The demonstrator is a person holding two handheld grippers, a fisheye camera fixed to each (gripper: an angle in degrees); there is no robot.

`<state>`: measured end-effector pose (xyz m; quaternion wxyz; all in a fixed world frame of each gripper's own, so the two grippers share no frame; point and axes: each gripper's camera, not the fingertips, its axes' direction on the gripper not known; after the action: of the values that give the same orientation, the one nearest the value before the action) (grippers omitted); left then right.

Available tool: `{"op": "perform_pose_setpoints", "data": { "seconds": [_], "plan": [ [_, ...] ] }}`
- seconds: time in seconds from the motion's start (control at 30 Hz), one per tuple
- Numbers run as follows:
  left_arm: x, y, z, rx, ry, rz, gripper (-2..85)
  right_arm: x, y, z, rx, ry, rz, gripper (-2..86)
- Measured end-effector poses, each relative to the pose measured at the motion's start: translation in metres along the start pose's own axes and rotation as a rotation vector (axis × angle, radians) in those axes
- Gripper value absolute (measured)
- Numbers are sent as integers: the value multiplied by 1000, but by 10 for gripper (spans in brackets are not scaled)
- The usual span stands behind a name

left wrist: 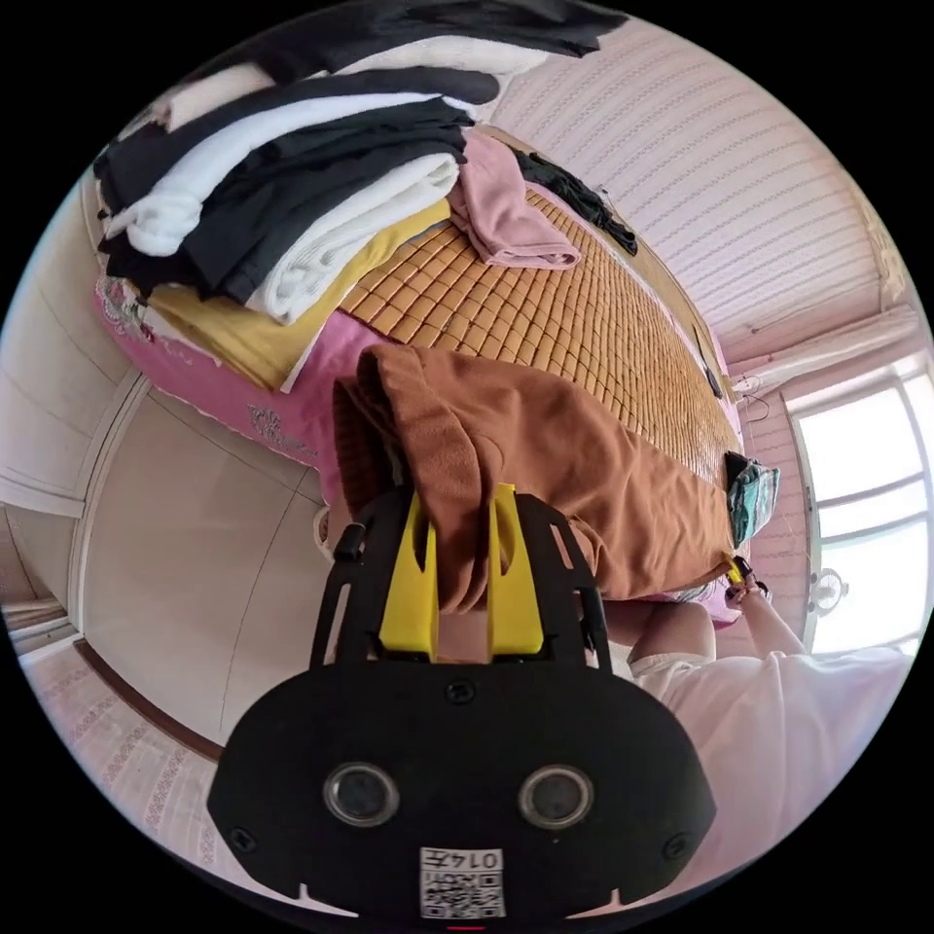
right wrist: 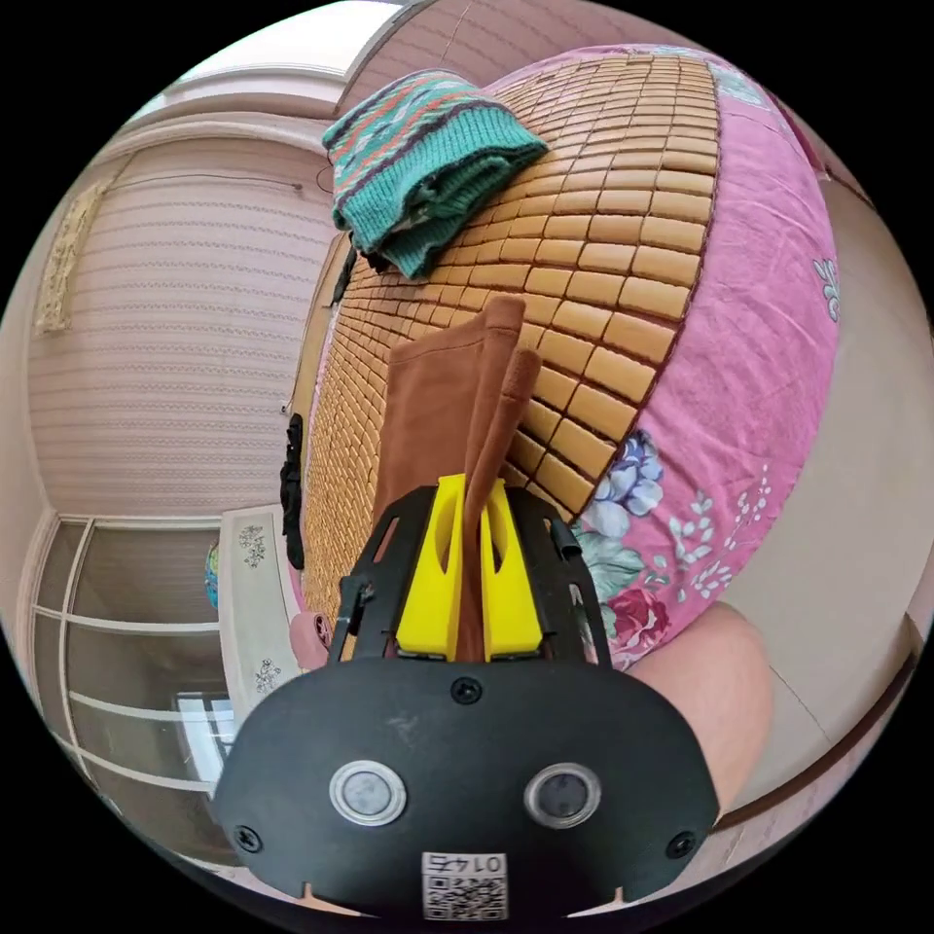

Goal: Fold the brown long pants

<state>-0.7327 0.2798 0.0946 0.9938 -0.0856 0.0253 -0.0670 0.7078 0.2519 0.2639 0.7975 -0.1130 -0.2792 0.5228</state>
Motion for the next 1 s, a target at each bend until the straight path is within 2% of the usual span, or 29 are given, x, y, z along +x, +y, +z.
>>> {"op": "perform_pose_setpoints", "data": {
  "seconds": [0.07,0.2,0.33,0.43,0.57,0.63,0.67,0.83,0.9,1.0],
  "plan": [
    [21,-15,-4,-5,6,31,61,-27,-14,-9,-36,-38,-121,12],
    [83,-66,-12,10,75,128,56,-62,-35,-30,-22,-204,-205,7],
    [133,-107,-31,60,174,268,56,-83,-47,-82,77,-256,-338,6],
    [150,-130,-31,66,165,328,60,-58,-46,-115,105,-148,-353,7],
    [130,-151,27,-84,149,217,79,15,-33,-118,-2,96,-227,19],
    [126,-149,60,-202,57,188,91,55,-26,-117,-41,169,-99,34],
    [132,-143,72,-246,-51,220,95,76,-18,-121,-45,189,-33,43],
    [207,-115,59,-159,-238,532,92,101,-1,-157,106,149,5,71],
    [266,-91,53,-95,-129,820,87,95,-7,-157,103,152,-27,72],
    [337,-56,75,-61,-32,1087,88,79,-21,-147,79,204,-47,86]
  ]
}}
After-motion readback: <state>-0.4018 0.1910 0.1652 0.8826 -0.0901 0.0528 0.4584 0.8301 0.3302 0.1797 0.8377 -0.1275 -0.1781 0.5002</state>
